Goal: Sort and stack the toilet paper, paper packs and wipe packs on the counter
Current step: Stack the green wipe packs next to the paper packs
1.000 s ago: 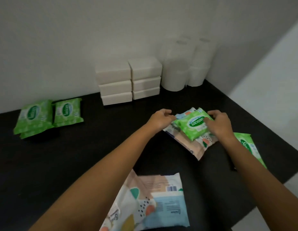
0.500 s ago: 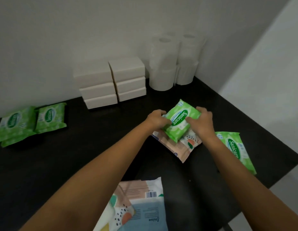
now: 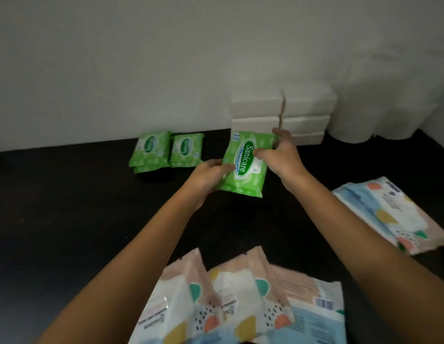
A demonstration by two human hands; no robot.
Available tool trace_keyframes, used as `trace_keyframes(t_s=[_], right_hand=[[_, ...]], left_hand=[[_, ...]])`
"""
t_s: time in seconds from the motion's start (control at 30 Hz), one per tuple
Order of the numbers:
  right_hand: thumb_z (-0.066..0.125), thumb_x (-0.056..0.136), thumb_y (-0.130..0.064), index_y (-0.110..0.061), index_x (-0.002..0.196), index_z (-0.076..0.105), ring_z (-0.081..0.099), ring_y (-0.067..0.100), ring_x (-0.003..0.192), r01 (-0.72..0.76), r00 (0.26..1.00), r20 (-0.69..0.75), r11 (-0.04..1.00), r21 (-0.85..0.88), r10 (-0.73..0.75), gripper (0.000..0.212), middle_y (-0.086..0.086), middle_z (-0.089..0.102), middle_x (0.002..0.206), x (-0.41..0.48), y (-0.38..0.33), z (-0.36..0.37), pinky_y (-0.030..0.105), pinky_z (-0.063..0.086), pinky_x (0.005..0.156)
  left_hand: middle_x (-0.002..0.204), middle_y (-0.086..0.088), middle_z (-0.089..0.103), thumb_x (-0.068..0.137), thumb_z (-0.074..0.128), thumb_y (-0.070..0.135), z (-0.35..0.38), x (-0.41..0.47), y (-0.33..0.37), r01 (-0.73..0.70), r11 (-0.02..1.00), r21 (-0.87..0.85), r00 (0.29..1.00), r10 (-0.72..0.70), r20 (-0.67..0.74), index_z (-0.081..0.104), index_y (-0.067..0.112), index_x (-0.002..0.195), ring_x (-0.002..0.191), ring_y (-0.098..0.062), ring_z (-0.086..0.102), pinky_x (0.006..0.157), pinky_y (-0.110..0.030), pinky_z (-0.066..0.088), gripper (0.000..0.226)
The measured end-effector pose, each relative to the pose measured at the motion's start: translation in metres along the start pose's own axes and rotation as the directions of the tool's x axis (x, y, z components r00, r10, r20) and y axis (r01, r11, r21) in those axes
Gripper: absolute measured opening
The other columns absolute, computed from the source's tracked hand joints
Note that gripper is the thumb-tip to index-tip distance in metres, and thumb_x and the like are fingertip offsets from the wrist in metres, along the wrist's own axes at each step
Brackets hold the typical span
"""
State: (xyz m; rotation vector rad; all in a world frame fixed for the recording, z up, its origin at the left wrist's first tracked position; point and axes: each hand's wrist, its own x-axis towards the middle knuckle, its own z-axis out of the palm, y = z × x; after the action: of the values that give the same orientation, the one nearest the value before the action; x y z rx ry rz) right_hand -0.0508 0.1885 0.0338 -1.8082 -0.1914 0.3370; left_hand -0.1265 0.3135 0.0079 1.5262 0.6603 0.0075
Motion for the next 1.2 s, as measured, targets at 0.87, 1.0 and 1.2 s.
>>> trace_keyframes(t_s=[0.87,1.0,1.2], right_hand=[[0.049,0.091,-0.005,0.002,0.112,0.065,0.062,0.03,0.107,-0.129,0.99,0.034,0.965,-0.229,0.141,0.028,0.019,0.066,0.115,0.095,0.008,0.186,0.027,0.045,0.073],[0.048,0.088,-0.001,0.003,0.109,0.066,0.063,0.032,0.105,-0.18,0.983,-0.007,0.966,-0.184,0.182,0.028,0.021,0.066,0.113,0.101,0.011,0.188,0.032,0.05,0.079],[0.042,0.085,0.006,0.006,0.101,0.068,0.055,0.021,0.08,-0.181,0.984,-0.023,0.978,-0.101,0.179,0.03,0.013,0.059,0.086,0.105,0.01,0.185,0.022,0.039,0.051]], left_hand=[[0.077,-0.021,0.06,0.083,0.048,-0.003,-0.129,0.105,0.021,0.012,0.669,0.743,0.947,0.231,-0.223,0.06,-0.007,0.072,0.105,-0.038,0.06,0.075,-0.032,0.045,0.017],[0.125,-0.018,0.061,0.087,0.047,0.006,-0.135,0.109,0.022,-0.054,0.663,0.747,0.918,0.327,-0.223,0.06,0.004,0.123,0.114,-0.031,0.058,0.097,-0.037,0.047,0.038],[0.141,-0.022,0.04,0.091,0.047,0.016,-0.179,0.127,-0.001,0.124,0.748,0.652,0.865,0.241,-0.441,0.04,0.0,0.136,0.129,-0.036,0.042,0.105,-0.041,0.036,0.048]])
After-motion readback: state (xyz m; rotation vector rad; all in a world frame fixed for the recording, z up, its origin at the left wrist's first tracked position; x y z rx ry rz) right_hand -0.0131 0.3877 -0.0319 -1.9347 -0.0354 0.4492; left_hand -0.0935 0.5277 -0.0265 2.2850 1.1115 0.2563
